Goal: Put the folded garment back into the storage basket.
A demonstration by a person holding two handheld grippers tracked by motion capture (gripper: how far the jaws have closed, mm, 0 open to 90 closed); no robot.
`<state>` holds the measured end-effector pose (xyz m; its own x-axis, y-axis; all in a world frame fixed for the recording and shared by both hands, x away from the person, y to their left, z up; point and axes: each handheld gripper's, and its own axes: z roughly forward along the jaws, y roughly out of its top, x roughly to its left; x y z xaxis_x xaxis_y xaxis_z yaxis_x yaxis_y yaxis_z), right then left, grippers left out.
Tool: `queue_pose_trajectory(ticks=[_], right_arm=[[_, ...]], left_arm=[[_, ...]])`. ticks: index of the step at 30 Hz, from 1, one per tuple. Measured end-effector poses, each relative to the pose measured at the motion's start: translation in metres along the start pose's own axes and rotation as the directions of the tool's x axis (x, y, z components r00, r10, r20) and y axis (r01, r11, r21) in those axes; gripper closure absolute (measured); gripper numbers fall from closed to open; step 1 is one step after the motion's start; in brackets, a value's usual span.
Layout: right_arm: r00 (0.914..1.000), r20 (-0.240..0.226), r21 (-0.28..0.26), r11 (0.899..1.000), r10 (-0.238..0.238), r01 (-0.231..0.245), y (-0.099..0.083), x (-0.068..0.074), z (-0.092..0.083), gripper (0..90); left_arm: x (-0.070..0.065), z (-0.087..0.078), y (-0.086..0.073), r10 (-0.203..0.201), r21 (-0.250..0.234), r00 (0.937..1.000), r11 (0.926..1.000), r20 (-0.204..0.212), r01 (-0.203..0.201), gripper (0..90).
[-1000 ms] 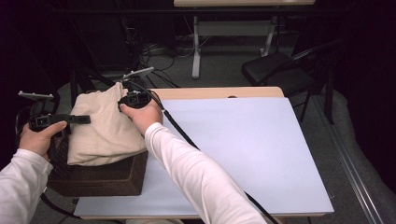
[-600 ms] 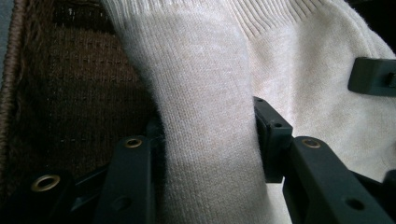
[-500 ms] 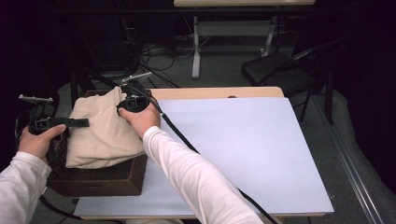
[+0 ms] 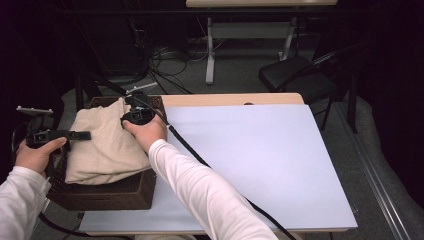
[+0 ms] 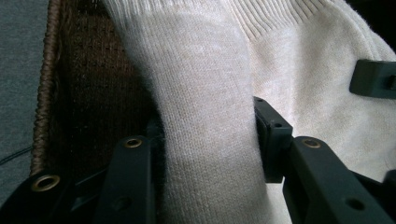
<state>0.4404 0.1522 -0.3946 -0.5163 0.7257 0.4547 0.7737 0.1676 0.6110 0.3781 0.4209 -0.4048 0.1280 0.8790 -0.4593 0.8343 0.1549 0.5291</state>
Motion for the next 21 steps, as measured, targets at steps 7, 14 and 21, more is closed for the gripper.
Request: queue_pose_trajectory(ticks=[7,14,21], right_arm=[[0.9995,0.017,0.003,1.0,-0.025,0.025,-0.006,0.0,0.007,71.3],[0.9991,0.029,0.019,0.999,-0.03,0.029,-0.012,-0.006,0.016,71.1],[0.9994,0.025,0.023,0.999,-0.025,0.024,-0.014,-0.009,0.023,71.1]], left_arm=[[0.005,0.009,-0.005,-0.003,0.015,1.0,0.9999,-0.009,0.003,58.2],[0.008,0.018,-0.009,0.001,0.036,0.9997,0.9993,-0.022,0.0,58.1],[0.012,0.026,-0.011,-0.008,0.04,0.9988,0.9991,-0.048,0.01,58.1]])
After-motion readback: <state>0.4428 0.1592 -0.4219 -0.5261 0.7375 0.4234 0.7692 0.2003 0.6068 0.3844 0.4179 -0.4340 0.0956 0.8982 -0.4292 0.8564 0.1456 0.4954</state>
